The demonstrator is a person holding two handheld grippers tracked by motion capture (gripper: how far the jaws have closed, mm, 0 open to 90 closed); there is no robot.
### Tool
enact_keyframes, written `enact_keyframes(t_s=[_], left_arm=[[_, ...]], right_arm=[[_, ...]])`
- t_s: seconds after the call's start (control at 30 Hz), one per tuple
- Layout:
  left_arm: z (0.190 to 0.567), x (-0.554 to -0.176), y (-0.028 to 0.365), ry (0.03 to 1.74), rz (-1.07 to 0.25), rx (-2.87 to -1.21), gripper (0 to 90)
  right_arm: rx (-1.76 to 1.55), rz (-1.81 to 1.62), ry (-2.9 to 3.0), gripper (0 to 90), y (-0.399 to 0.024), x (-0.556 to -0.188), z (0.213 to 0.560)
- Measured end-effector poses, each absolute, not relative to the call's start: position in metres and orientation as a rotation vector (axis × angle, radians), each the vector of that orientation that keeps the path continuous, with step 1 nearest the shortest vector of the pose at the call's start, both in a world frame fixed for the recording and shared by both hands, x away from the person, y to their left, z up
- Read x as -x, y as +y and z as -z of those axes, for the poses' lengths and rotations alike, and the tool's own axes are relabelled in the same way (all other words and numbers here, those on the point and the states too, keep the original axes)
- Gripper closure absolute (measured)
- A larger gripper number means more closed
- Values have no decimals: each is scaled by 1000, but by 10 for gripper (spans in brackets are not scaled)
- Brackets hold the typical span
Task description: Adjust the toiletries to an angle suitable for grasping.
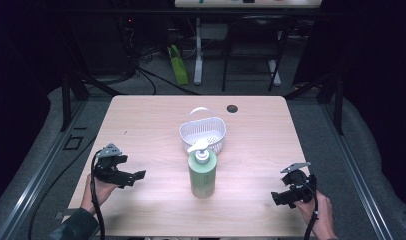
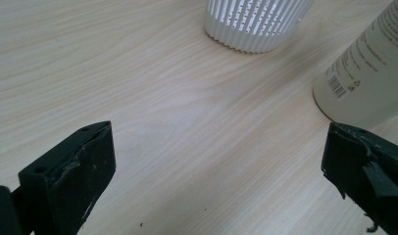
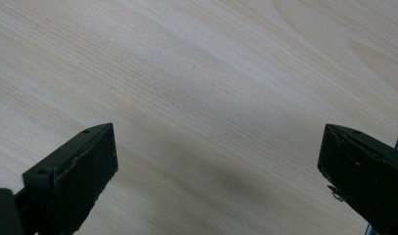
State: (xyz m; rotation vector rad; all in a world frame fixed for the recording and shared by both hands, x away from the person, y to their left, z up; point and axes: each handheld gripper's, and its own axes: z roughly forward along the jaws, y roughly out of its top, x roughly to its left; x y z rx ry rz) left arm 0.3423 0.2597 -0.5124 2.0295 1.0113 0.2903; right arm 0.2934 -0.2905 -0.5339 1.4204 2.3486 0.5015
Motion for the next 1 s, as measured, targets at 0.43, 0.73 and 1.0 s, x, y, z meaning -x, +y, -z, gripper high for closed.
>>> enact_keyframes(t_s=[0.43,0.73,1.0], left_arm=[[506,-339,250,973,-265,-2030,0],[498,-330,231,887,-235,-2049,0],[495,-326,213,823,-217,-2070,0]], right_arm=[[-1420,-501,2352,7,-291,-293,534],[-1416,-499,2353,7,-290,-293,534],[-1416,-498,2356,7,-290,-293,534]])
